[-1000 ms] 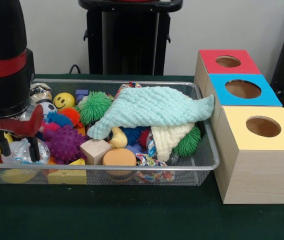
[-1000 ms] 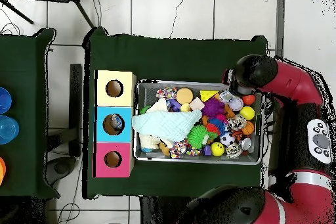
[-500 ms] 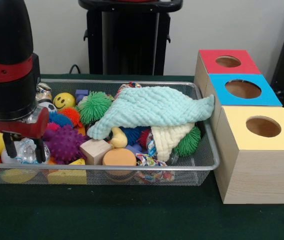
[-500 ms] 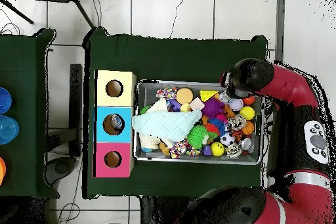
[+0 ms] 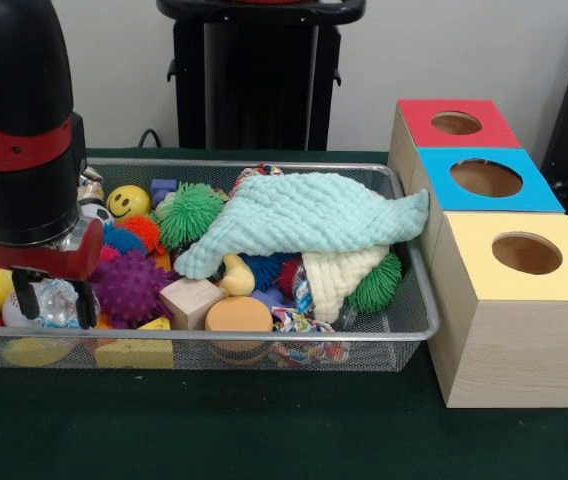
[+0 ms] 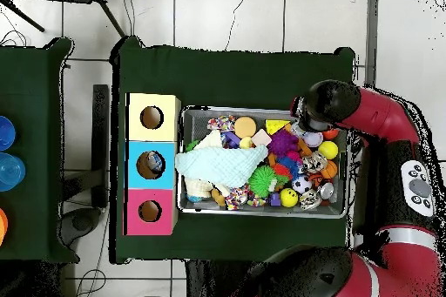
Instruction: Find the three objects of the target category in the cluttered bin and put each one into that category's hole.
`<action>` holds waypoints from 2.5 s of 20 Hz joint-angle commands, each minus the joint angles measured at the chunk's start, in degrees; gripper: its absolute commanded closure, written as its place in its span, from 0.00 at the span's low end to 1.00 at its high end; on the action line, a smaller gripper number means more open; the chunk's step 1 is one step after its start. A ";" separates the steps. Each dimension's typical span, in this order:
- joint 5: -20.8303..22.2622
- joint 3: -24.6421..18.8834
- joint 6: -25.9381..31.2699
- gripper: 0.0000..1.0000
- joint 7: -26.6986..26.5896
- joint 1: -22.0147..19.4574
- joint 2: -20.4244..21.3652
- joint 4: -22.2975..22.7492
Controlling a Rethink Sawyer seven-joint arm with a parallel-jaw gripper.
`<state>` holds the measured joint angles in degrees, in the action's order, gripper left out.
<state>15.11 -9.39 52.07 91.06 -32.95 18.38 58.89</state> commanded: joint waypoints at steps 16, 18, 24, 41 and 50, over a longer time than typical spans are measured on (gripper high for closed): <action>-1.33 -1.76 1.56 0.00 -0.27 -1.99 3.00 7.25; -1.16 -1.06 3.52 0.00 -1.06 -2.19 4.69 7.70; -0.26 -0.15 3.78 0.00 -1.91 -2.72 6.63 10.47; 1.09 -0.20 -6.70 0.00 2.90 -3.80 4.98 16.79; 2.10 0.16 -10.98 0.00 2.95 -3.74 2.13 15.62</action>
<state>15.36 -8.02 46.28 91.06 -36.05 23.41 69.53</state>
